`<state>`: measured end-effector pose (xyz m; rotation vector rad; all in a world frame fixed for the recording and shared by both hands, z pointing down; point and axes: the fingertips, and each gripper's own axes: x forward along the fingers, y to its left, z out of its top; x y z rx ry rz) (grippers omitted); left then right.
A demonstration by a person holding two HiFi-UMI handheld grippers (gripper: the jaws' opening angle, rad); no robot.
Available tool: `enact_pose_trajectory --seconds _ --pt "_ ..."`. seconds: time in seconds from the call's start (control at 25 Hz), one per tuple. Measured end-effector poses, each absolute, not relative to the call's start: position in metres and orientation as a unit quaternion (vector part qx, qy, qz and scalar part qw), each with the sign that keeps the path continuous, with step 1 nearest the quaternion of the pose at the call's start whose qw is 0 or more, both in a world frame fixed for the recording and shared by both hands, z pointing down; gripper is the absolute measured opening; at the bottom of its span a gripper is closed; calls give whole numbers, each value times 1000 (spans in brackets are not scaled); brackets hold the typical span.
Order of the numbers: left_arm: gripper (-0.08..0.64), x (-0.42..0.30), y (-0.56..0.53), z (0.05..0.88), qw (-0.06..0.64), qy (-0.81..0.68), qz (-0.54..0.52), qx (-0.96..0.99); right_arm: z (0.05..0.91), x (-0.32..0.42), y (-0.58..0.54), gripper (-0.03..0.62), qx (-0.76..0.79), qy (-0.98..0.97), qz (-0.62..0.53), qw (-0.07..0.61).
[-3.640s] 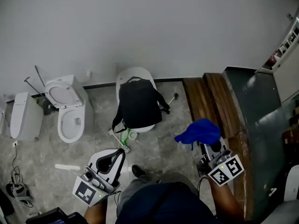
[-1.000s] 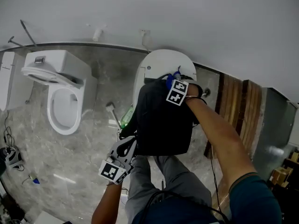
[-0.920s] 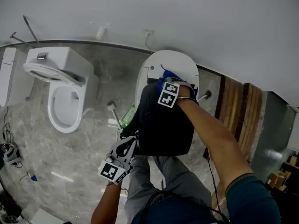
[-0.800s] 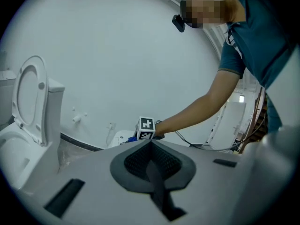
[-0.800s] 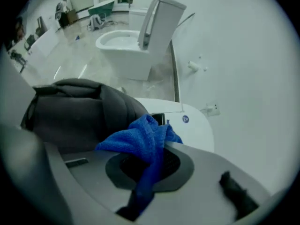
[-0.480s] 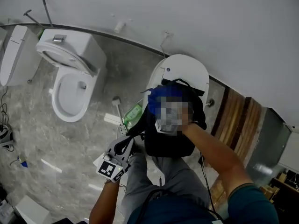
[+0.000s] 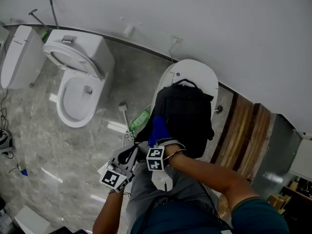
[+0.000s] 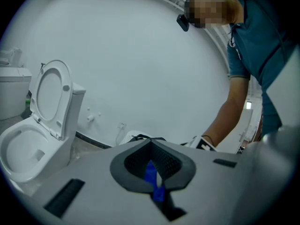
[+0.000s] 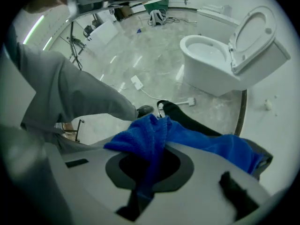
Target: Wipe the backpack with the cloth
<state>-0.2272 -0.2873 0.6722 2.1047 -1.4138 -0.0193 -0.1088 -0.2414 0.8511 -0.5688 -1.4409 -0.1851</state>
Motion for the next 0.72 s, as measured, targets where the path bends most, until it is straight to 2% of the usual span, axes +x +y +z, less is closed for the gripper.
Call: enact_pose_trajectory --seconds 0.2,0.32,0.6,0.72 --pt "5 -224 -277 687 320 -516 3 794 847 -63 -182 20 -247 -663 50 705" --pt "5 -210 -276 692 330 -496 9 803 858 -17 -176 20 -187 -662 116 717" --pt "5 -162 -294 691 335 -442 20 832 881 128 -211 20 74 -631 297 713" --pt "5 -143 -304 691 334 -422 30 843 885 168 -232 20 205 -611 410 646"
